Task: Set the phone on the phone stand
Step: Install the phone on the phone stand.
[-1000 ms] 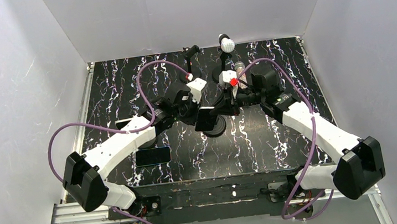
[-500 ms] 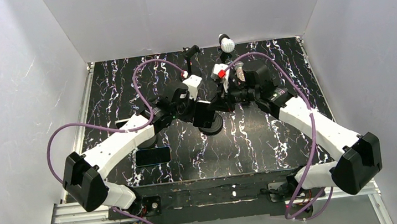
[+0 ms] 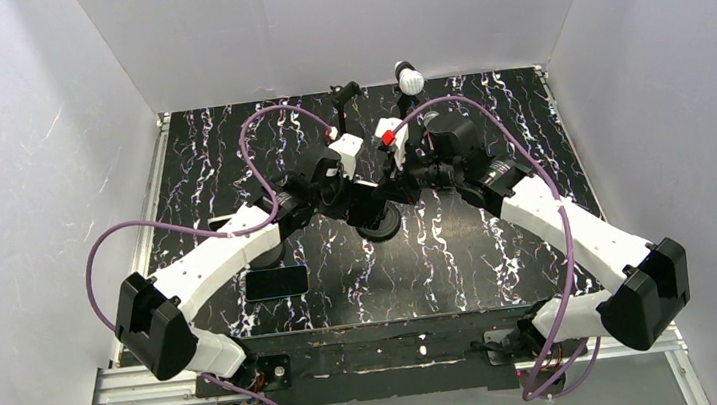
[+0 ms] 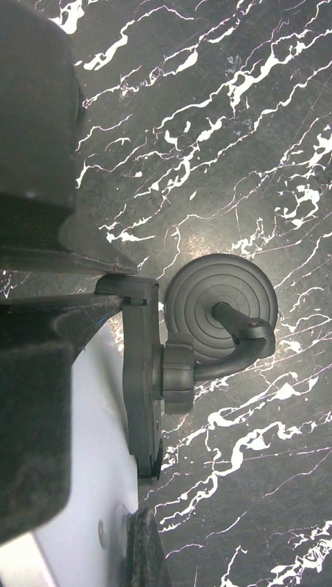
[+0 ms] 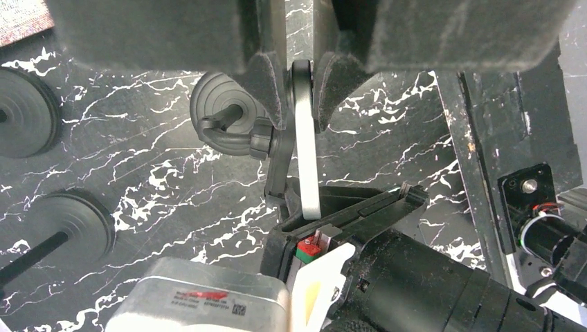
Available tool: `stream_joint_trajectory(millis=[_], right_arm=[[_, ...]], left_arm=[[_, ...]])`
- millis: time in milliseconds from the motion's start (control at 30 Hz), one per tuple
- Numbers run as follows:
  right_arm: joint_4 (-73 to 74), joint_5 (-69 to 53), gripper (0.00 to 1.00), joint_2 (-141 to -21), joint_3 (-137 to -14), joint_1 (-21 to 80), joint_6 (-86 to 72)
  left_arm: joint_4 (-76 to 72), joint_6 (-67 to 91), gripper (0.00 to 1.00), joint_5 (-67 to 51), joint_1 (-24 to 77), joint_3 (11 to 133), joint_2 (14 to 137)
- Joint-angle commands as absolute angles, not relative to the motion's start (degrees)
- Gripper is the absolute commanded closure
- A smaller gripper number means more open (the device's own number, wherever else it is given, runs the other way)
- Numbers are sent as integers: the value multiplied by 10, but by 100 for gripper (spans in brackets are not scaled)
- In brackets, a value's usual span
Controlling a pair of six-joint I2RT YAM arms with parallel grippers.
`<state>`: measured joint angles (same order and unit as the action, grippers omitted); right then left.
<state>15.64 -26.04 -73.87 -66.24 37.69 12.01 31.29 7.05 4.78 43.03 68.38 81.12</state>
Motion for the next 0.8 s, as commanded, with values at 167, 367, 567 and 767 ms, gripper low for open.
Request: stream_joint_trajectory(millis=[167, 367, 567, 767], right_arm=[[196, -28, 99, -752, -682, 359, 167], [210, -6, 99, -763, -697, 364, 167], [225, 33, 99, -780, -718, 374, 167], [242, 80, 99, -800, -743, 388, 171]], left_arm=[[379, 48, 100, 94, 430, 697, 789], [386, 47, 100, 75, 395, 696, 789], [396, 41, 100, 59, 368, 694, 787], [412, 28, 100, 65, 355, 696, 791]])
